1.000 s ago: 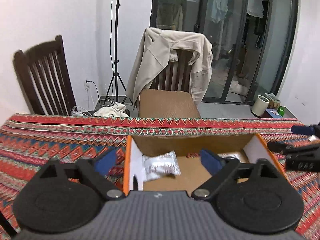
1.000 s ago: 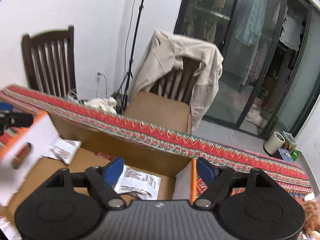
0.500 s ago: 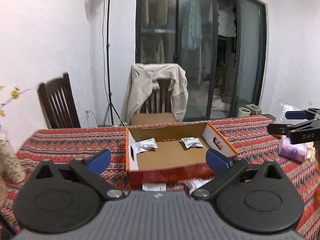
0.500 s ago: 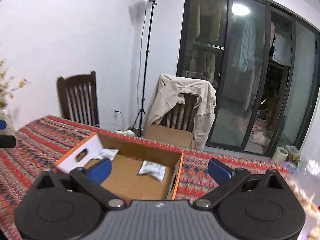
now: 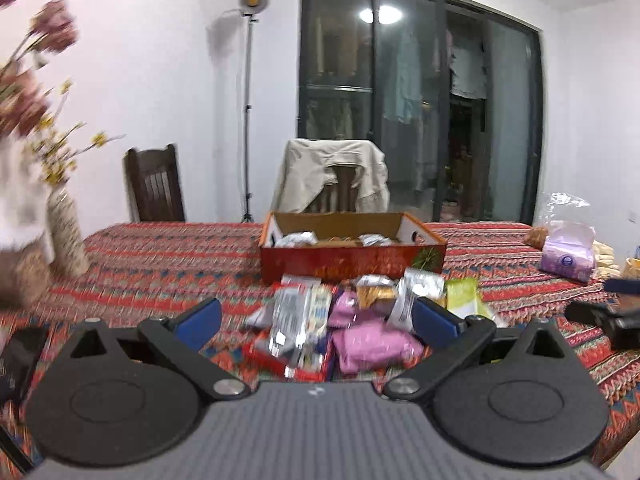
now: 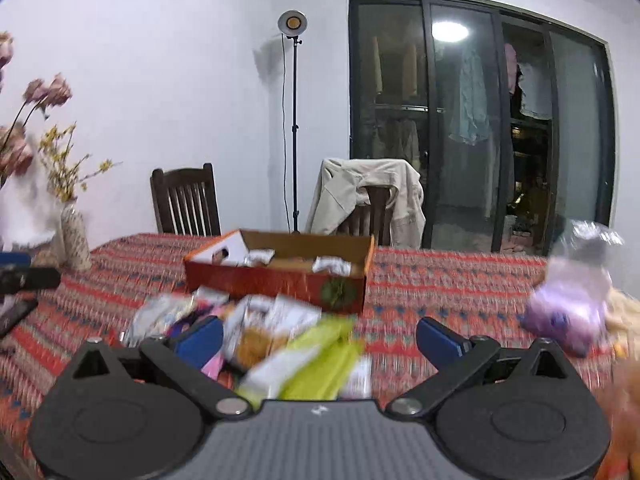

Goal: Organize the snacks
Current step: 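Withdraw both open tools from the box back toward the snack pile, then grasp a silver-white bar with the left tool while the right tool grasps a green-white bar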

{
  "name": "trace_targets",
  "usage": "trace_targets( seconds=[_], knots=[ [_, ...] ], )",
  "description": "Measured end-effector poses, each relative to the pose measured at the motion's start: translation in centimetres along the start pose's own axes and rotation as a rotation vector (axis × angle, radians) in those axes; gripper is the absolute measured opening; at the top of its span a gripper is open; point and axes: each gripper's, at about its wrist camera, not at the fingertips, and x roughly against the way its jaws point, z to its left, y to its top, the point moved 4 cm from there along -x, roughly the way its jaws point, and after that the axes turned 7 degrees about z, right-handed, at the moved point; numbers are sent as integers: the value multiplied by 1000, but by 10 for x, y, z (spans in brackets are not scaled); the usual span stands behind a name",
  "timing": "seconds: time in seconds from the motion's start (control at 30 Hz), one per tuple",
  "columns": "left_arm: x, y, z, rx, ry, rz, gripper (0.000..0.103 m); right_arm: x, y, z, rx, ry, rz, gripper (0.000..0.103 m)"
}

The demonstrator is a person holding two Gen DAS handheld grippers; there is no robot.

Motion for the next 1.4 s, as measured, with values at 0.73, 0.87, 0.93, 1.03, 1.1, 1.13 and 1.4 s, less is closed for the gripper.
trace_targets(
  seconds=[0.73,0.87,0.93,1.03,1.1,1.13,1.4],
  knots=[
    [-27,-73,21,25,42,153,103,0,-88,25,-12,-80,35,103],
    [-47,-64,20,0,43,169,102,-11,-78,27,-26,-68,44,102],
    [-57,-57,20,-6,29,162,102,-20,-71,26,-57,-60,70,101],
    [-75,-41,19,-25,22,145,96,-37,-58,24,-99,-27,104,93],
    [-90,-30,19,-37,26,131,95,-51,-49,23,-114,-28,126,87],
    [-99,-25,18,-50,27,125,93,-59,-43,22,-116,-30,128,86],
    [-175,2,21,-85,0,164,90,-140,4,32,-105,-54,137,69]
  ],
)
